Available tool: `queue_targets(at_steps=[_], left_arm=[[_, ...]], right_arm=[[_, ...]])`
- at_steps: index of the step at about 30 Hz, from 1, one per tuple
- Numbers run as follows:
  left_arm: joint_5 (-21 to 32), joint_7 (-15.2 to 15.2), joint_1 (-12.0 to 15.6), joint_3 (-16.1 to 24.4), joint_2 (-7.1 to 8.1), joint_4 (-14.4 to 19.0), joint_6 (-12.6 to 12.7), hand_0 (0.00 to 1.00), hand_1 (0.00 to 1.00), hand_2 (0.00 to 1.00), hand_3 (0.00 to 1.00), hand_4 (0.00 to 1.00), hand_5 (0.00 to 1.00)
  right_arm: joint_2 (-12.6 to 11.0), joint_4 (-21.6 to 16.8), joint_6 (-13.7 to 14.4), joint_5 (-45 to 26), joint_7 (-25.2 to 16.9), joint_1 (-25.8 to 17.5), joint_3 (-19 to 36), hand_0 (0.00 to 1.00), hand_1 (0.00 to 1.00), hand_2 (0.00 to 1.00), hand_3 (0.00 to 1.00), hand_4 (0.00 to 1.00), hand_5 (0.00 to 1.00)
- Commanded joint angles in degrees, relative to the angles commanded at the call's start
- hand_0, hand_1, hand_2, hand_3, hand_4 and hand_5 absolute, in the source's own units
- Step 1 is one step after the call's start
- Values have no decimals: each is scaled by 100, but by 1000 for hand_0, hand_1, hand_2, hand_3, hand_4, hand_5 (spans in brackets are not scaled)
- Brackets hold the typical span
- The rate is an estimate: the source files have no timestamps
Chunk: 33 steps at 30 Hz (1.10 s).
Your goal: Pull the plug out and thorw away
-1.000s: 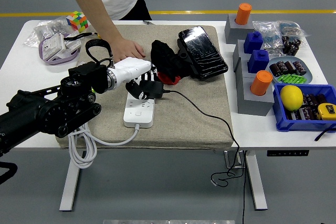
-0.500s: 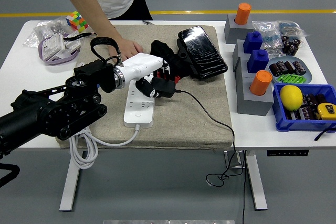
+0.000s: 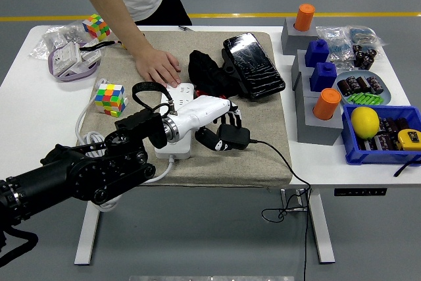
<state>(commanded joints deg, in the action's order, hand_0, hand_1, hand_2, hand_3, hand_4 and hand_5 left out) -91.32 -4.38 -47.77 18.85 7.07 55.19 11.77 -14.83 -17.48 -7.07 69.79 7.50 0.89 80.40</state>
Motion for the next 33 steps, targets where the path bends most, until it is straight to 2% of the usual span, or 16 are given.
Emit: queue_targets(at_steps=[1, 2, 7, 8, 10, 13, 14, 17, 19, 20, 23, 28, 31, 32, 33], left_arm=[[28, -6, 0, 3, -6, -2, -5, 419, 478, 470, 554, 711, 2], [62, -6, -2, 2, -12, -8, -37, 481, 509, 509, 572, 722, 2], [266, -6, 1, -66, -22, -90, -280, 481, 509, 509, 572, 722, 2], [237, 16, 1, -75, -24, -115, -320, 778, 774, 752, 798, 998, 214], [200, 20, -19, -126, -37, -195, -357, 778, 774, 752, 798, 998, 214], [-4, -73, -43, -154, -45, -307, -256, 778, 774, 752, 798, 998, 214], [-100, -76, -47, -139, -45, -337, -263, 974, 984, 977, 998, 998, 403], [18, -21, -46, -31, -28, -361, -460, 974, 984, 977, 998, 998, 403], [160, -144, -33, 72, -2, -336, -442, 974, 984, 977, 998, 998, 403], [189, -193, -17, 134, 16, -298, -426, 998, 998, 998, 998, 998, 959], [153, -220, 66, 370, 92, -104, -414, 998, 998, 998, 998, 998, 959], [-102, -233, 438, 956, 392, 599, -129, 998, 998, 998, 998, 998, 998], [46, -457, 685, 1253, 598, 1015, 107, 998, 998, 998, 998, 998, 998], [80, -525, 762, 1337, 657, 1112, 148, 934, 970, 998, 998, 998, 967], [123, -597, 879, 1448, 748, 1239, 185, 934, 970, 998, 998, 998, 967]], right_arm=[[1, 3, -1, 2, 0, -4, 2, 625, 664, 689, 628, 991, 536], [4, 9, -7, 5, 2, -9, 2, 625, 664, 689, 628, 991, 535], [13, 10, -9, 4, -2, -16, -6, 625, 664, 689, 628, 991, 535], [13, 9, -7, 4, -3, -12, -6, 625, 664, 688, 628, 991, 534], [9, 3, -5, 0, -4, 2, -2, 625, 664, 688, 628, 991, 534], [5, -1, -2, 0, -5, 12, 12, 625, 664, 688, 628, 991, 534], [5, 1, -2, 4, -4, 14, 20, 624, 664, 689, 628, 991, 535], [6, 7, -4, 10, -3, 11, 38, 624, 664, 689, 628, 991, 535], [10, 9, -4, 18, -3, 6, 51, 624, 664, 689, 628, 991, 535], [12, 10, -7, 16, -2, 5, 50, 624, 664, 688, 627, 990, 533], [17, 3, -4, 10, -5, 7, 51, 624, 664, 688, 627, 990, 533], [11, -7, -2, 14, -4, 8, 58, 622, 664, 688, 627, 990, 532], [5, -8, -2, 24, -3, 5, 78, 622, 664, 688, 627, 990, 532], [3, -6, -4, 29, -2, 5, 87, 623, 662, 688, 627, 991, 533], [4, -2, -6, 44, 0, 4, 107, 623, 662, 688, 627, 991, 533]])
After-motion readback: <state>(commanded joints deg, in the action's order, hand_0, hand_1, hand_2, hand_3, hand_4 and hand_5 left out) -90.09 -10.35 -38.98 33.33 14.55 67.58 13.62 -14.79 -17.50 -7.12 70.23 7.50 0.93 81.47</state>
